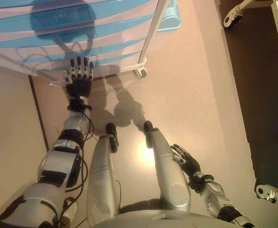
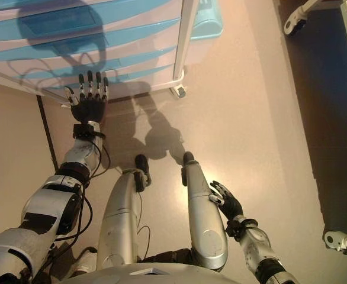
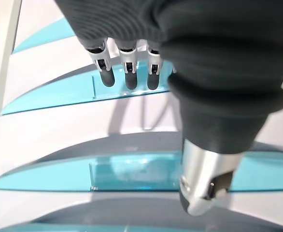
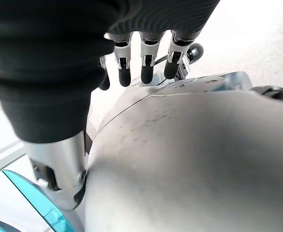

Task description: Open the drawer and pick up the medicine

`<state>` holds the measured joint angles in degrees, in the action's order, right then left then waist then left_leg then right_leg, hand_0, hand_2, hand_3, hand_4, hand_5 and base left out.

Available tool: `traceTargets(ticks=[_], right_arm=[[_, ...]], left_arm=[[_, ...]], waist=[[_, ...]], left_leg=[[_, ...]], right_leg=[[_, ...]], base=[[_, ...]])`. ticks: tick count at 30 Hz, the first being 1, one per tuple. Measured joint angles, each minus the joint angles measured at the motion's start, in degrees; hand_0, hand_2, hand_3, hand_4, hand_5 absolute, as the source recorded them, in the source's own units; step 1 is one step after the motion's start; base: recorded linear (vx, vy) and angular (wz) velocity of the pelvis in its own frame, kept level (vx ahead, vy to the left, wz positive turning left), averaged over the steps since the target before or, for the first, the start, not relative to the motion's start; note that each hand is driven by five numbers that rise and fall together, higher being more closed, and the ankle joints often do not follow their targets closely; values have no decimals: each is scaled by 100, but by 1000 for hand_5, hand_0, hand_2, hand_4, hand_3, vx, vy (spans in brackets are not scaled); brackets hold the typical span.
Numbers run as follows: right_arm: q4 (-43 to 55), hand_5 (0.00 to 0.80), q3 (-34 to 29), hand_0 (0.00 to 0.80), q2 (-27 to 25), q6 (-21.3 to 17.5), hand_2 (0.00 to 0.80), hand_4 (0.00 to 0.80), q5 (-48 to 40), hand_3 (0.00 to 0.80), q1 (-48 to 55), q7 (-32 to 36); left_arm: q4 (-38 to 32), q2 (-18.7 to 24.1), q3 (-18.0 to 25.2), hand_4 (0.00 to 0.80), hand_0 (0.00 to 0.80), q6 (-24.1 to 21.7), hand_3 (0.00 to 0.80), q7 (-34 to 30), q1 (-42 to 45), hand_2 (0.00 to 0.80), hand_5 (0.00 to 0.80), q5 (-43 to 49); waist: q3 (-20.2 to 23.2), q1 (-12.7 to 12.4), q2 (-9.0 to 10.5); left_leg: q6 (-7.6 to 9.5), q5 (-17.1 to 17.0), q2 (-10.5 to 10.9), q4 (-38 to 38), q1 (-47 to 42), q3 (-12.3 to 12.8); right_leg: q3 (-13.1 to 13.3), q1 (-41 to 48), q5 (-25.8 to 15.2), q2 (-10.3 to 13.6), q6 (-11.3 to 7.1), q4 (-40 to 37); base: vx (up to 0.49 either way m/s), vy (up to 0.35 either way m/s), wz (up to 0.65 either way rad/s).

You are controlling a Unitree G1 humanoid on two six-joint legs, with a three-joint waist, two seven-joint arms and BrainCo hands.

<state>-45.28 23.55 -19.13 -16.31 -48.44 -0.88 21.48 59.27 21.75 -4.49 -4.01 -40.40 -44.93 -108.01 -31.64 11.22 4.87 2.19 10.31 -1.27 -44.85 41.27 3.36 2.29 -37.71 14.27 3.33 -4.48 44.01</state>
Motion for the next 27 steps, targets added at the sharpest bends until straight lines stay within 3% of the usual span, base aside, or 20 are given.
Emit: traceTargets(ticks=[27], right_arm=[[-15, 0, 29, 0, -21, -114, 0, 0, 8, 0, 0, 33]], left_arm=[[-803, 144, -208, 0, 0, -632, 0, 75, -305, 0, 0, -237]], waist=[[-13, 3, -21]], left_leg=[[36, -58, 51, 143, -55, 98]], right_leg=[[97, -36, -12, 52, -23, 8]], base=[[-1, 11, 0]])
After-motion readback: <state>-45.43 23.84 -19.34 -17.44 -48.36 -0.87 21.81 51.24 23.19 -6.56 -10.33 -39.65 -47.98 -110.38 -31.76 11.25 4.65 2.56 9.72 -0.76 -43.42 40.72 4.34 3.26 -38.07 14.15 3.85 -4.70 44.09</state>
